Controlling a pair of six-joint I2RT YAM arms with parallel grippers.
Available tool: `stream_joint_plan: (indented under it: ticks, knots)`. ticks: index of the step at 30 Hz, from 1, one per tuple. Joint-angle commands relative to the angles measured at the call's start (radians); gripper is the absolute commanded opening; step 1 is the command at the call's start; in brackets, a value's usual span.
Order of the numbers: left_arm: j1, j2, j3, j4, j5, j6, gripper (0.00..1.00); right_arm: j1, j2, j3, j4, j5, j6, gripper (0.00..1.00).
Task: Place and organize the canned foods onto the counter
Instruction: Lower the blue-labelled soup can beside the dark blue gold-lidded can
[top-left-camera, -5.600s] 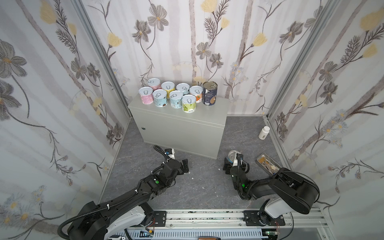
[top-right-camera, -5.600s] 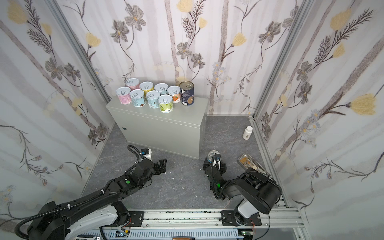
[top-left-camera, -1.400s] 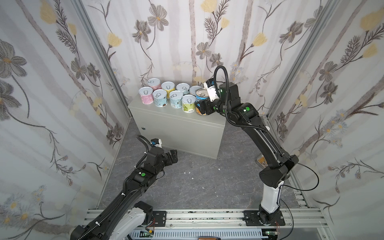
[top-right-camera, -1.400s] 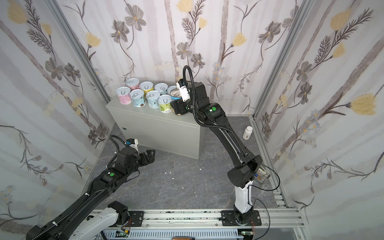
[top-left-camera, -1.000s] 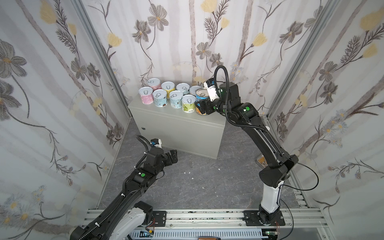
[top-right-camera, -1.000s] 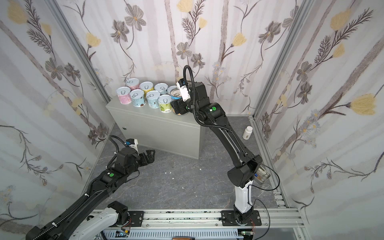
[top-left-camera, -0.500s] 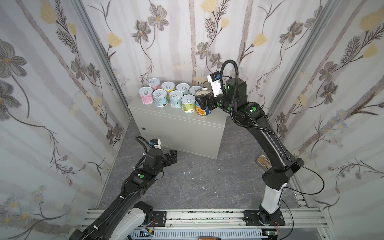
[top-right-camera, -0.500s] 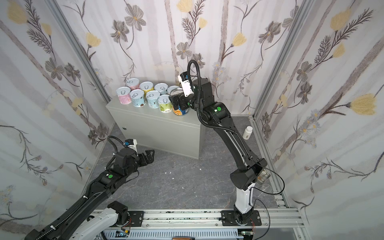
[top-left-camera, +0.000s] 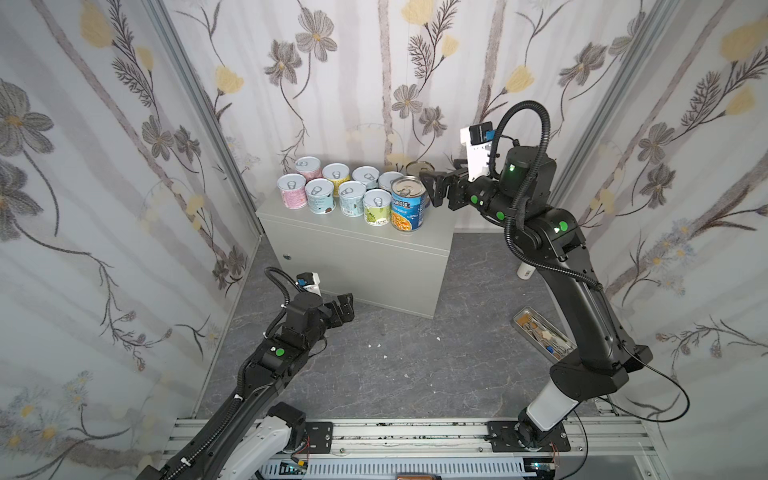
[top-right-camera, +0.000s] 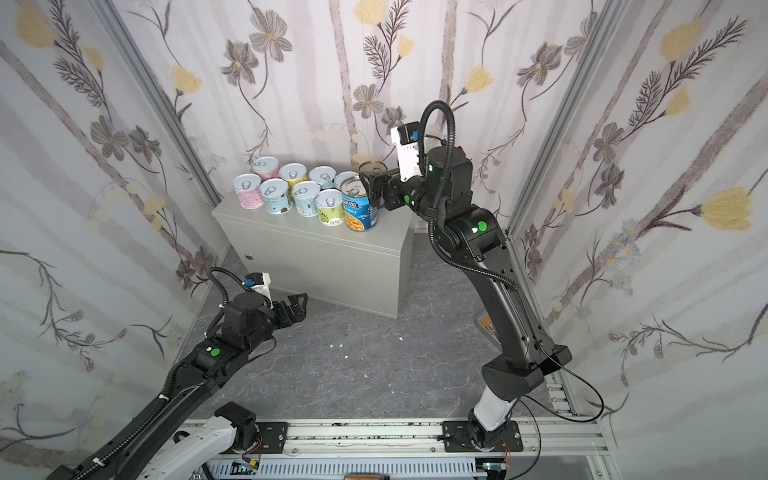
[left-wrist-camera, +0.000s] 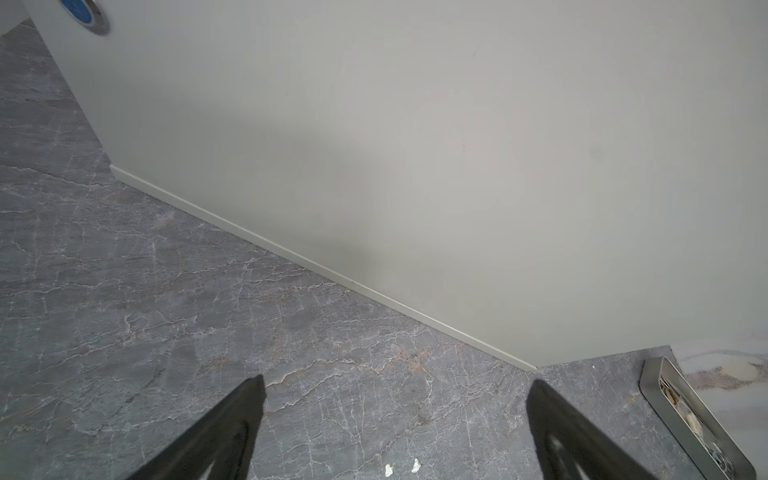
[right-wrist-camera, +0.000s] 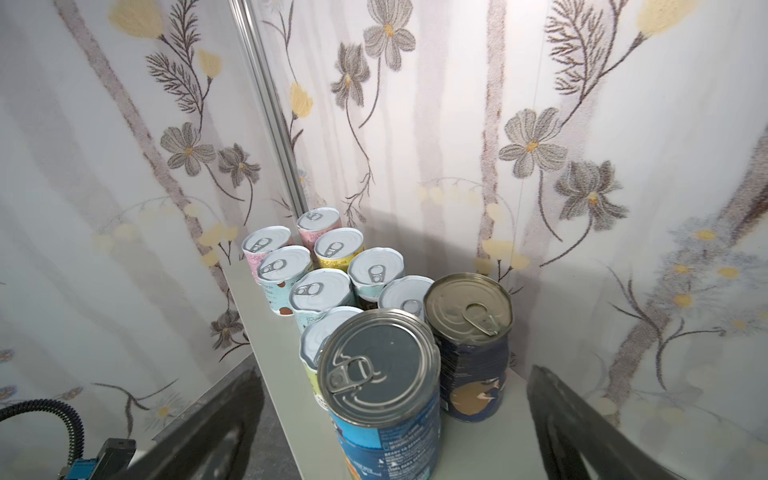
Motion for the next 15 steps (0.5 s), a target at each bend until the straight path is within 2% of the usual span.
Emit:
stream_joint_plan:
  ticks: [1,6,12,15]
  knots:
    - [0.002,0.002,0.016,-0.003,-0.015,0.012,1.0,-0.051,-0.012,-0.055,0.026,-0.015,0.053,0.96]
    - [0.002,0.014,0.022,-0.005,-0.017,0.017,1.0,-0.129,0.008,-0.146,0.068,0.014,0.078,0.92]
    - [0.002,0.022,0.011,-0.003,-0.029,0.017,1.0,-0.149,0.092,-0.152,0.072,0.061,0.065,0.81]
    - [0.002,0.021,0.001,-0.004,-0.04,0.019,1.0,-0.152,0.123,-0.163,0.083,0.065,0.066,0.79]
